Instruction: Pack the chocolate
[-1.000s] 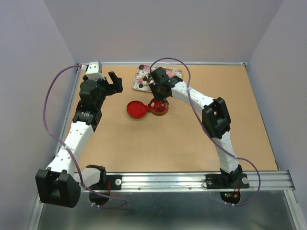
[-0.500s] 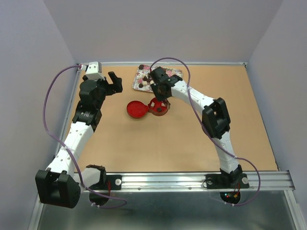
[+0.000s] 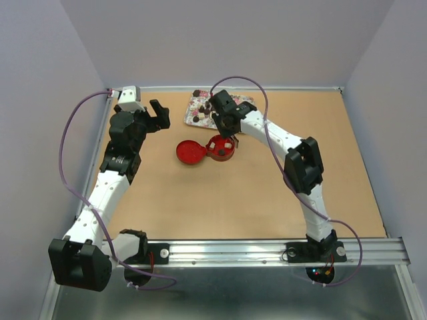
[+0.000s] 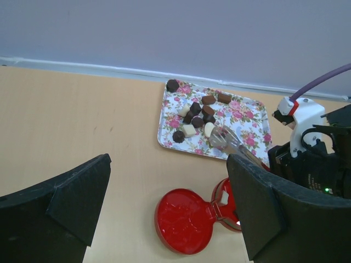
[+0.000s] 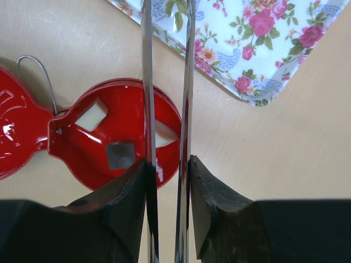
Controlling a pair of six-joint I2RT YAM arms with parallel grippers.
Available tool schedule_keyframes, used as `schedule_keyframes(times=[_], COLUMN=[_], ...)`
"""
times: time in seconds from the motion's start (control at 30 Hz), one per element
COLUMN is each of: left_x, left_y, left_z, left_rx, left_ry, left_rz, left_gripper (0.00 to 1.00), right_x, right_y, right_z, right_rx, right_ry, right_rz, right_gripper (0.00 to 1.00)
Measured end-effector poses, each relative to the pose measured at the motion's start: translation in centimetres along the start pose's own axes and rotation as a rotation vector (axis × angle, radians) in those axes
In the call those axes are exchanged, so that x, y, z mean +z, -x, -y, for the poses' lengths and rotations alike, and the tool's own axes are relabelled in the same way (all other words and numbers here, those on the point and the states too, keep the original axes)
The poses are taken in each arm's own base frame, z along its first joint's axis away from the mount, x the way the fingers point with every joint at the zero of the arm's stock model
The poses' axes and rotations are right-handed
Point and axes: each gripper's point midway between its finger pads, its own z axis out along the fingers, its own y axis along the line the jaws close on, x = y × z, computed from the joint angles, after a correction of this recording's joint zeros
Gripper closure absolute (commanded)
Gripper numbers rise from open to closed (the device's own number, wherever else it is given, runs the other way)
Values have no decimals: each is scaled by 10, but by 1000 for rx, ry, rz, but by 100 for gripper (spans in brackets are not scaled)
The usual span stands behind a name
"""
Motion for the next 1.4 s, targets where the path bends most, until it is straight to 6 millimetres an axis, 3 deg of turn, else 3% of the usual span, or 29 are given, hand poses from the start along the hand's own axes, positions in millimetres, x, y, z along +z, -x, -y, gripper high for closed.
schedule_keyframes(times=[0.17, 0.3, 0.43, 0.57, 0.8, 0.9, 1.2, 1.4], left_x=[0, 0, 3, 4, 6, 9, 12, 12], left_y=[0, 0, -4, -9, -12, -18, -26, -26], left_z=[0, 0, -3, -8, -10, -12, -14, -14], left_rx=[0, -2, -1, -1, 0, 1, 1, 1], left_ry=[1, 3, 16, 37, 45, 54, 60, 60], left_rz=[0, -1, -11, -27, -35, -51, -75, -76], left_gripper=[1, 1, 1, 1, 1, 1, 1, 1], right_x=[-34, -76, -107, -124, -126, -123, -121, -113], right_y=[17, 21, 3, -27, -93, -109, -104, -103], right_z=[8, 19, 20, 17, 10, 7, -1, -5], right_rx=[21, 37, 36, 27, 24, 23, 36, 37], right_ry=[14, 40, 108, 177, 244, 261, 301, 305], right_rz=[66, 135, 161, 142, 42, 3, 27, 23], right_gripper=[65, 65, 65, 64, 63, 63, 60, 49])
